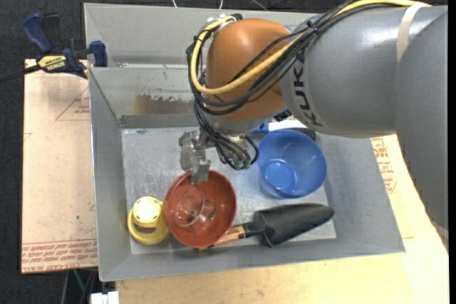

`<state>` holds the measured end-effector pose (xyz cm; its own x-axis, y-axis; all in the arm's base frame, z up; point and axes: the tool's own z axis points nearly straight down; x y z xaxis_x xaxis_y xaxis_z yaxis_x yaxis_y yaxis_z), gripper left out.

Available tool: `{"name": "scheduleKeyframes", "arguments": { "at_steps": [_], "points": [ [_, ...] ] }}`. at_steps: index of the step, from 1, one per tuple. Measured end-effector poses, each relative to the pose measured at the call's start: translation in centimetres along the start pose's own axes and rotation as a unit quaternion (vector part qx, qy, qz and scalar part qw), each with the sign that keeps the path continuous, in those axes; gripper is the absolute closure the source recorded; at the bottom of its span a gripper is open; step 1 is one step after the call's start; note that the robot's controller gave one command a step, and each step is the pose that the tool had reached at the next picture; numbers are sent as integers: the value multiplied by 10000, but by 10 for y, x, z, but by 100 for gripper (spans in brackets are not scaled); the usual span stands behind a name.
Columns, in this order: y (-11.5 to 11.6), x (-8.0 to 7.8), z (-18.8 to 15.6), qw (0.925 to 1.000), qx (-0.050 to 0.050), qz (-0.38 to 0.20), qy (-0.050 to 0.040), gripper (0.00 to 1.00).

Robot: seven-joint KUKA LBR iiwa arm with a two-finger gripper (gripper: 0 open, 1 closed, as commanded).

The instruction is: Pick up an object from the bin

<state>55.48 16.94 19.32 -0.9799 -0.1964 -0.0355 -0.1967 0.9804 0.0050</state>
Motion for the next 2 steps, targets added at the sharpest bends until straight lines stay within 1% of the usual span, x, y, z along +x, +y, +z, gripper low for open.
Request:
{"name": "scheduleKeyframes", "arguments": {
  "at_steps": [1,2],
  "points": [
    [-1,0,17,10000,1,71,34,100],
    [-29,18,31,9988,-1,-496,-38,100]
  ]
}}
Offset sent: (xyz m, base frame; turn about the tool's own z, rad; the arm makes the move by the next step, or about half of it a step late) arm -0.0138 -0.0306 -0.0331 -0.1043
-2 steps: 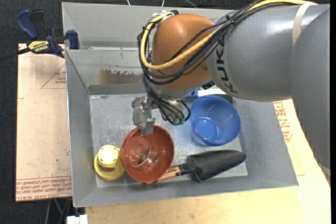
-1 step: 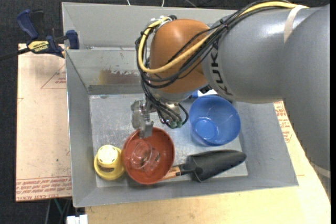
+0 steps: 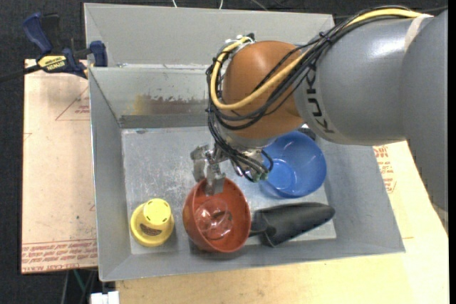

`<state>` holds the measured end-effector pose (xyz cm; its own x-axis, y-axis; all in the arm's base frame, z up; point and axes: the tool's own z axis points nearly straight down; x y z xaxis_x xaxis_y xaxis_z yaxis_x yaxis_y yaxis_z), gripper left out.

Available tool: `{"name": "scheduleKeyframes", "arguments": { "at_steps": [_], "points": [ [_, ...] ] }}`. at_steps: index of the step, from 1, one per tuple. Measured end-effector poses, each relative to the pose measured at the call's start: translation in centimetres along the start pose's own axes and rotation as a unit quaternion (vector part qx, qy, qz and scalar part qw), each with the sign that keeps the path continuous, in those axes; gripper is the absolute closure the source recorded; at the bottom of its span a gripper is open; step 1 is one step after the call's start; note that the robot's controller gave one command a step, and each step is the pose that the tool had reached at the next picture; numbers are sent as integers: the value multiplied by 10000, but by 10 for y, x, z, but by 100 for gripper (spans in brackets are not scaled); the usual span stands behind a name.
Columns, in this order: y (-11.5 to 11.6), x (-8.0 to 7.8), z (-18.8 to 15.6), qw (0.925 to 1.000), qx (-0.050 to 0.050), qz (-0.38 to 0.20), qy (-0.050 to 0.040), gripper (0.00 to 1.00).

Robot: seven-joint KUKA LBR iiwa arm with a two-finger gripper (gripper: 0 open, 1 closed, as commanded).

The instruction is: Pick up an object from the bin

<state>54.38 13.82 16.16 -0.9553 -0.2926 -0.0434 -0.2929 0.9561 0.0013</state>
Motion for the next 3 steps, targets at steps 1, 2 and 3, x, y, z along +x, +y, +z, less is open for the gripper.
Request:
{"name": "scheduleKeyframes", "arguments": {
  "at_steps": [1,2,3],
  "points": [
    [36,47,60,9988,-29,-489,-8,0],
    [34,41,55,9988,-16,-482,-102,100],
    [34,41,55,9988,-16,-481,-103,100]
  ]
}}
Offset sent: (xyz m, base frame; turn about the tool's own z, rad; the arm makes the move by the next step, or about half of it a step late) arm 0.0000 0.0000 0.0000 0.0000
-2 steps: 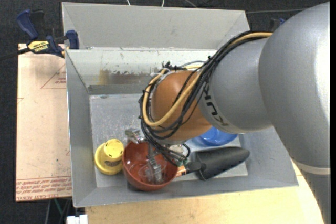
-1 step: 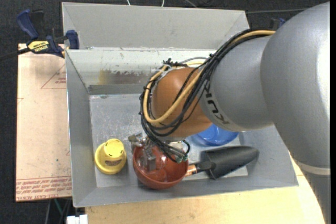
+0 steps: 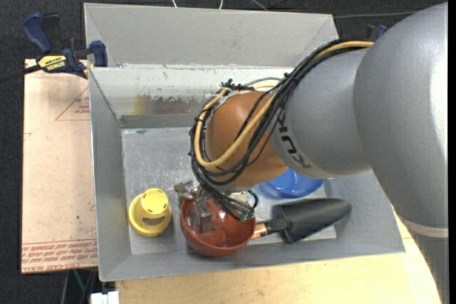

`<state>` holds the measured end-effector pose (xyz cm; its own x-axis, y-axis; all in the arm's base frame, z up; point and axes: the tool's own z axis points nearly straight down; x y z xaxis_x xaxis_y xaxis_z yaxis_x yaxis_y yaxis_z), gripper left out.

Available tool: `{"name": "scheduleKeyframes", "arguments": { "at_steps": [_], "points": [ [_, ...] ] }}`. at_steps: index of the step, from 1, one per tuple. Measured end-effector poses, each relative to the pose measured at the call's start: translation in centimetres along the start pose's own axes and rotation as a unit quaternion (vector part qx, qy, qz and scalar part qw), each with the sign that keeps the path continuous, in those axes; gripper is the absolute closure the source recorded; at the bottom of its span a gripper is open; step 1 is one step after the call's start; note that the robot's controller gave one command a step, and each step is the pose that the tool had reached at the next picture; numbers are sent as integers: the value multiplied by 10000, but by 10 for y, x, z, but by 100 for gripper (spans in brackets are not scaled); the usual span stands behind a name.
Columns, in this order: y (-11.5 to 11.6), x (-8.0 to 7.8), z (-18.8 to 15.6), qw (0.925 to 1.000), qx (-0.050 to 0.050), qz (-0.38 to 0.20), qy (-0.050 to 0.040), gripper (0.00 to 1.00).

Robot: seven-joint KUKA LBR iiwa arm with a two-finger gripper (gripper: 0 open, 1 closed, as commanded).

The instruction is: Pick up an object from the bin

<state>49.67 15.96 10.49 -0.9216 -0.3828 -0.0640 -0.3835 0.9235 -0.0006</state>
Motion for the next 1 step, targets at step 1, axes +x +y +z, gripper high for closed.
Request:
{"name": "scheduleKeyframes", "arguments": {
  "at_steps": [1],
  "points": [
    [-7,-9,3,9989,6,-468,-17,100]
  ]
}}
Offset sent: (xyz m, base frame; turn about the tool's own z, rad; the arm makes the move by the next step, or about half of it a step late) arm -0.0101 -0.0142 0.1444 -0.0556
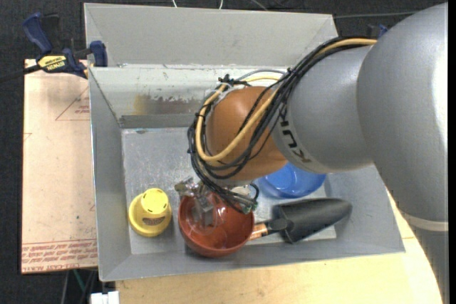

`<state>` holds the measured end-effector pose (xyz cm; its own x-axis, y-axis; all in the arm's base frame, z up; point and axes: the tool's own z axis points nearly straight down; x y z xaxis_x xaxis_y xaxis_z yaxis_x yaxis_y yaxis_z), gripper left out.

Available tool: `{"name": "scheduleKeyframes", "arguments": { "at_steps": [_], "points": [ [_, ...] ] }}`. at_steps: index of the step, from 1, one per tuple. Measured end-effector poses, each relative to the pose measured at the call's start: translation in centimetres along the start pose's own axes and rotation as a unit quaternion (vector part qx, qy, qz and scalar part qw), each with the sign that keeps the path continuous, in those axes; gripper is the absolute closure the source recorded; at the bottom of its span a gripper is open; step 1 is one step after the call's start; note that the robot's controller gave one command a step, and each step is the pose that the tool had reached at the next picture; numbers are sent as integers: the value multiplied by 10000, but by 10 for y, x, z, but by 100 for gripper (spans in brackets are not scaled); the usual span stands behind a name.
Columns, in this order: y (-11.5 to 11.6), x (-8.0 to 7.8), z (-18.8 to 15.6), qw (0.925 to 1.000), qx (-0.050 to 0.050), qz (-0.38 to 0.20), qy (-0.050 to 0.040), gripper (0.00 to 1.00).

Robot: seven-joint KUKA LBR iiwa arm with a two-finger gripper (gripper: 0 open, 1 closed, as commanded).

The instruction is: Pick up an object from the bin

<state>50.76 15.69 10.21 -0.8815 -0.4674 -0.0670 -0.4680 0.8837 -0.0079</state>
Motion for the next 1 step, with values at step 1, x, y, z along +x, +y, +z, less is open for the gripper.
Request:
{"name": "scheduleKeyframes", "arguments": {
  "at_steps": [1],
  "points": [
    [0,10,-87,9999,-14,92,49,100]
  ]
}}
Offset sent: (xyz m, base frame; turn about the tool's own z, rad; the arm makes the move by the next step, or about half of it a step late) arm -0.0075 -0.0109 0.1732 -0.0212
